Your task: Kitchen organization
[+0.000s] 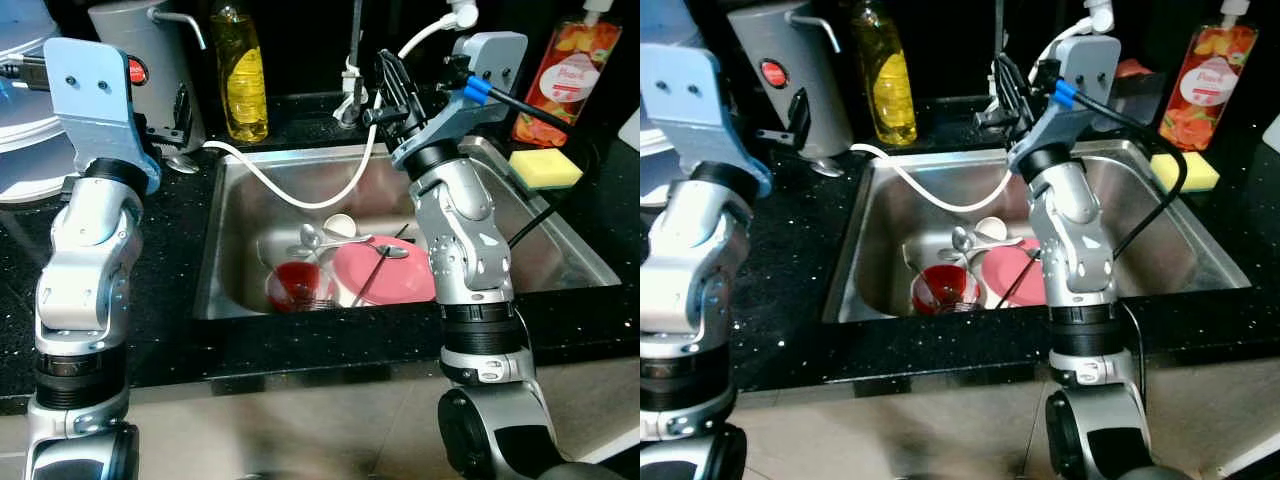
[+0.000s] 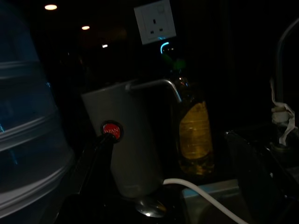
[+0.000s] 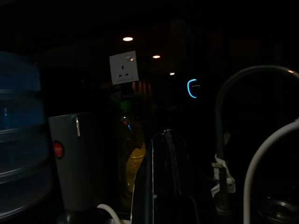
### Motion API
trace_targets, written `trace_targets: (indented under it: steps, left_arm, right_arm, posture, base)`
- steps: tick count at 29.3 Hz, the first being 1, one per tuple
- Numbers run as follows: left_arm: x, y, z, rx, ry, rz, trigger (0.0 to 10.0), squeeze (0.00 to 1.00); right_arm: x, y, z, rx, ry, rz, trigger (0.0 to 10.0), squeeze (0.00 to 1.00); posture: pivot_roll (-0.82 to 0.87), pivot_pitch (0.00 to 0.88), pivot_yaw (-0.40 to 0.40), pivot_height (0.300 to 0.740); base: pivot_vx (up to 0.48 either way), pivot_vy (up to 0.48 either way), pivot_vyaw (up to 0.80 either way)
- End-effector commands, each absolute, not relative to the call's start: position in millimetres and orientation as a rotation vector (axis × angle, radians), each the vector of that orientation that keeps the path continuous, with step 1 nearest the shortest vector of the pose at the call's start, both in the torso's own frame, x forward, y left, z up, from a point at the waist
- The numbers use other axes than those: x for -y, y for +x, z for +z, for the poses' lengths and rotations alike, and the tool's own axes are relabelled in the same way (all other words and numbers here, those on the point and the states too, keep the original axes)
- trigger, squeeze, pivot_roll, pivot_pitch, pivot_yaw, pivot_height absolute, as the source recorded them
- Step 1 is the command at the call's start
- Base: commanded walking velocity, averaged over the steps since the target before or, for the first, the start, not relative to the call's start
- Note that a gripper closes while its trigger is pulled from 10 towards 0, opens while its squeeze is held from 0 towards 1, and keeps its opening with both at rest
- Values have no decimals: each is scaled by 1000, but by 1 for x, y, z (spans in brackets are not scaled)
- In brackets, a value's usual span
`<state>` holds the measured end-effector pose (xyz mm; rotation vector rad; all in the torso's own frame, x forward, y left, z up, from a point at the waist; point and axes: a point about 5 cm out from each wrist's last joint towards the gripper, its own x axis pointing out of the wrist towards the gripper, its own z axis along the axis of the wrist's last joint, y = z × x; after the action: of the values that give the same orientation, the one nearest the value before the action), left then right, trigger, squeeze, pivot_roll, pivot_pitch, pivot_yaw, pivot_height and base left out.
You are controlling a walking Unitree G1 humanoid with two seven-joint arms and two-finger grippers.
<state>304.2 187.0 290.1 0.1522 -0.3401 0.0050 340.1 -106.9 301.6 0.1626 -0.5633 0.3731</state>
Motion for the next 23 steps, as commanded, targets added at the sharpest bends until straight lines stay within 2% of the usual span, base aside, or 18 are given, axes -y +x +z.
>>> trace_targets:
  steps: [1, 18, 21, 23]
  left_arm:
    - [-191, 307, 283, 292, 171, 30, 10000, 0]
    - [-194, 309, 277, 254, 174, 58, 10000, 0]
    - [-200, 311, 273, 218, 172, 91, 10000, 0]
    - [-215, 316, 266, 139, 159, 136, 10000, 0]
  right_arm:
    - [104, 338, 302, 565, 156, 387, 10000, 0]
    - [102, 338, 301, 561, 156, 391, 10000, 0]
    - [102, 339, 300, 557, 156, 393, 10000, 0]
    - [101, 338, 299, 552, 151, 406, 10000, 0]
  posture:
    - [37, 0, 52, 740]
    - [38, 0, 52, 740]
    - [38, 0, 52, 740]
    - [40, 0, 53, 740]
  base:
    - [0, 0, 0]
    - [0, 0, 0]
    - [0, 0, 0]
    - [0, 0, 0]
